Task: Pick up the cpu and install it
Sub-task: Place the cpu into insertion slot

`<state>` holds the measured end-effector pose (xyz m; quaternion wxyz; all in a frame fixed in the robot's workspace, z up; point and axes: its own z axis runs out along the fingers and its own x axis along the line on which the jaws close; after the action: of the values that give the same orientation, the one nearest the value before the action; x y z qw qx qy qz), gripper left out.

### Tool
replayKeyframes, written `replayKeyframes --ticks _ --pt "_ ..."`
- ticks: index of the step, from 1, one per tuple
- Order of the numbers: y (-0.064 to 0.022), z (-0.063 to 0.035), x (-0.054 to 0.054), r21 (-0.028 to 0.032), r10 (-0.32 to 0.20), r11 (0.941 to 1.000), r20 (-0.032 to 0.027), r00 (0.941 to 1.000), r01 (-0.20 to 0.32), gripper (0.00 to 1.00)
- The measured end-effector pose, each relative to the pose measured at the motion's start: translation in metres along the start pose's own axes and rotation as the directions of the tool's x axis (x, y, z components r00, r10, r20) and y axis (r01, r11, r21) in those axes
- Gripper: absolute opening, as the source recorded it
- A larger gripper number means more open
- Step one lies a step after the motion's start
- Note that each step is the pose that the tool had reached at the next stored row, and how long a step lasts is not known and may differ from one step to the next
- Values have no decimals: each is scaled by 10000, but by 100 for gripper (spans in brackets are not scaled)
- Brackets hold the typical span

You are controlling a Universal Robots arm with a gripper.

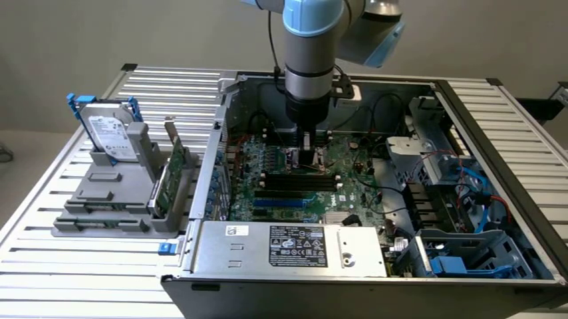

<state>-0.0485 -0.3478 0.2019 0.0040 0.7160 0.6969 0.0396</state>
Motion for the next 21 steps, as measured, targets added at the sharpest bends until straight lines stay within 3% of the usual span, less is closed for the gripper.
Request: replayKeyframes --ticks 21 --pt "-5 38 14 4 -100 10000 65 9999 100 55"
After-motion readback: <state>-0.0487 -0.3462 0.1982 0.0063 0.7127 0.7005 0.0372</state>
